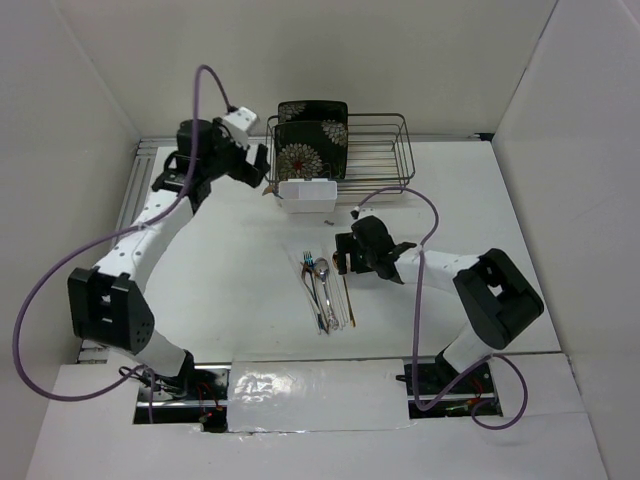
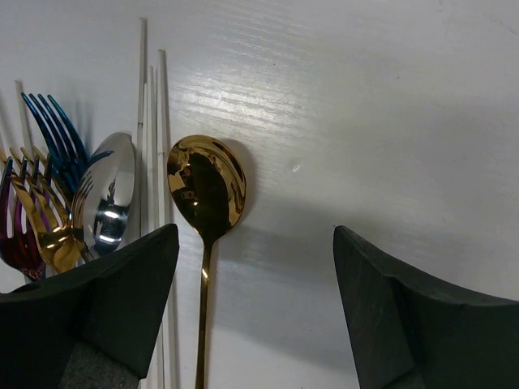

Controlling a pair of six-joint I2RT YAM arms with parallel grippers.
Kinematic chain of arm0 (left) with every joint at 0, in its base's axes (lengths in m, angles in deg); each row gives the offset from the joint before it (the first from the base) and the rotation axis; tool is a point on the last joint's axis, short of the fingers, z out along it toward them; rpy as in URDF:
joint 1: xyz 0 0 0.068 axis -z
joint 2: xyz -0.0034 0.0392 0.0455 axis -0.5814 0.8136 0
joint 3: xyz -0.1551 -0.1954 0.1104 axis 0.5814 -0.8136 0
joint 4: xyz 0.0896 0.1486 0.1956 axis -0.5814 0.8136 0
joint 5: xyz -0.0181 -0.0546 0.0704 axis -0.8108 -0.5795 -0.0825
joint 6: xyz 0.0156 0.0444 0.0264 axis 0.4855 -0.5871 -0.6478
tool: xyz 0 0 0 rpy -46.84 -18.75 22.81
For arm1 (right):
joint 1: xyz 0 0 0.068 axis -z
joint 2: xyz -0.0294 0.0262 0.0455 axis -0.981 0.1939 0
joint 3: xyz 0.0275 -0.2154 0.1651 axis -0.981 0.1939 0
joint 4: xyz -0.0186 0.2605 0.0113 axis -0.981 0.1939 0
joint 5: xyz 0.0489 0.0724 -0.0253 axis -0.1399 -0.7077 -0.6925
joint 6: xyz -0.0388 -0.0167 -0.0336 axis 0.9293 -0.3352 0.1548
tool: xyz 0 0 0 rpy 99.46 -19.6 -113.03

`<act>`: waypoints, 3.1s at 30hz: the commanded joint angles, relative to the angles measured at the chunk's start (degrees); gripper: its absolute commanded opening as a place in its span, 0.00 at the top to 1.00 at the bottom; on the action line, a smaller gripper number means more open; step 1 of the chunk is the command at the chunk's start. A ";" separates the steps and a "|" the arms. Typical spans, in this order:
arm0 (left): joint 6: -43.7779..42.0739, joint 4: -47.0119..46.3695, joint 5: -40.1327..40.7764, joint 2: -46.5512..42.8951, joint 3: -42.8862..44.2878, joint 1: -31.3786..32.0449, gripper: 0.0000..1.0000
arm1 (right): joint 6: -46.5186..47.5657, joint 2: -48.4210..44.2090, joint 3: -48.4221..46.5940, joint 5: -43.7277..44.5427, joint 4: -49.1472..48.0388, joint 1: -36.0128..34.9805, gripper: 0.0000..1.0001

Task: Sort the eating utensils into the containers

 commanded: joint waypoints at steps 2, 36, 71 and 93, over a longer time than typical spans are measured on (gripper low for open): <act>9.29 5.05 -4.72 -8.17 8.38 -5.49 0.00 | 2.97 1.71 -2.06 -0.56 -5.85 0.38 0.18; 23.87 15.27 -36.10 -29.36 -13.06 -9.37 0.02 | 9.39 3.75 -2.15 -15.33 -7.53 3.54 1.00; 12.11 -0.02 -39.89 -1.85 -11.13 7.68 0.48 | 17.48 -11.12 -18.85 -40.82 1.53 -1.47 1.00; 4.47 2.17 -40.59 -1.75 -12.10 7.51 1.00 | 15.54 -13.57 -18.85 -32.91 4.69 -1.29 0.92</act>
